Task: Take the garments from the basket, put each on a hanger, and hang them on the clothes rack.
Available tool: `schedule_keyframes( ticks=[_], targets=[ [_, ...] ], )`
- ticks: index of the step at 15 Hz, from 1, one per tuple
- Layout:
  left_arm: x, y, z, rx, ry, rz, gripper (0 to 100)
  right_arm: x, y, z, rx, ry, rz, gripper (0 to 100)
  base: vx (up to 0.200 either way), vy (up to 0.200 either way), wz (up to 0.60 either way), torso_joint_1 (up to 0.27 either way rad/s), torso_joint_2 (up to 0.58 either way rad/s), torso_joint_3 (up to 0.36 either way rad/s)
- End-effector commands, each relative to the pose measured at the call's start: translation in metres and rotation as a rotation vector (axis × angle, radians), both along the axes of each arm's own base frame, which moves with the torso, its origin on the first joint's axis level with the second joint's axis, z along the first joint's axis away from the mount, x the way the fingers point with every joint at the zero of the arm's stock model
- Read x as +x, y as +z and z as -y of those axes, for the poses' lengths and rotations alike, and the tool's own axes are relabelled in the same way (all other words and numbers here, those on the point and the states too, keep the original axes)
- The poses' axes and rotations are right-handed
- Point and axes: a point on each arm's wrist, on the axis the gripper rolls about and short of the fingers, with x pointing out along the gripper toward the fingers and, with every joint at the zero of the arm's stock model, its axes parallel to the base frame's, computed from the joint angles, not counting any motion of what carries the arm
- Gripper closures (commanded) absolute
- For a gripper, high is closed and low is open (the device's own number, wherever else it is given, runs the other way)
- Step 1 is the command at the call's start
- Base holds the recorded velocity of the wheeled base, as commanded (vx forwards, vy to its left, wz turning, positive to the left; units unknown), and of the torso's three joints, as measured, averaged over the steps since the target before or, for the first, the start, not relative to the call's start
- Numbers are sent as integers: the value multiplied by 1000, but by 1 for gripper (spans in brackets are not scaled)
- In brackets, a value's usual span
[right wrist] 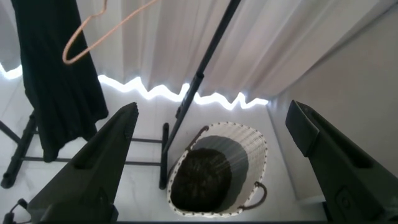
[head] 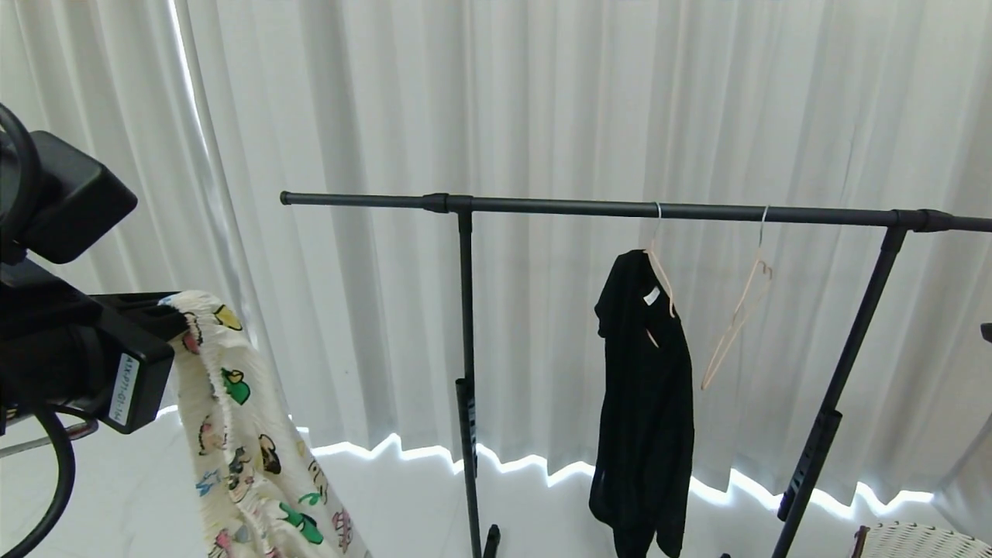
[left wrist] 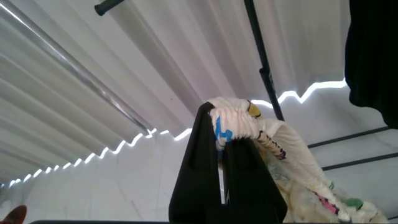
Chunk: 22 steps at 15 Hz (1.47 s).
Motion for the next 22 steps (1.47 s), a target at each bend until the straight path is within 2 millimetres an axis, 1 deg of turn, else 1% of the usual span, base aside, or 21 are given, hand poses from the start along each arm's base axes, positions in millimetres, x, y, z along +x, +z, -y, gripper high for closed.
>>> schedule_keyframes(
  ticks=[1,11,12,13,15,17,19,20,22],
  targets=[
    [0,0,0,1,0,-2,100,1,0,0,0,2,-3,0,200,0,0,17,7,-2],
    [0,0,1,1,-3,-2,100,1,-2,0,0,1,-7,0,200,0,0,4,2,3],
    [0,0,2,1,-12,-2,100,1,-6,0,-3,1,-19,0,200,0,0,2,2,2],
    [-1,0,2,1,-15,0,100,1,-8,0,-3,1,-21,0,0,0,0,0,0,0],
    [-1,-1,4,3,-25,-4,100,6,-18,-1,-6,-2,-18,0,0,0,0,0,0,0],
    [-1,-3,4,5,-23,-8,100,22,-31,-5,2,-9,-27,0,0,0,0,0,0,0],
    [1,-3,4,0,-22,1,100,50,-41,-13,92,-50,-39,0,0,0,0,0,0,0],
    [1,-3,4,-4,-22,9,100,63,-45,-21,140,-55,-40,0,0,0,0,0,0,0],
    [1,-7,4,-9,-19,21,100,81,-54,-35,208,-57,-63,0,0,0,0,0,0,0]
  ],
)
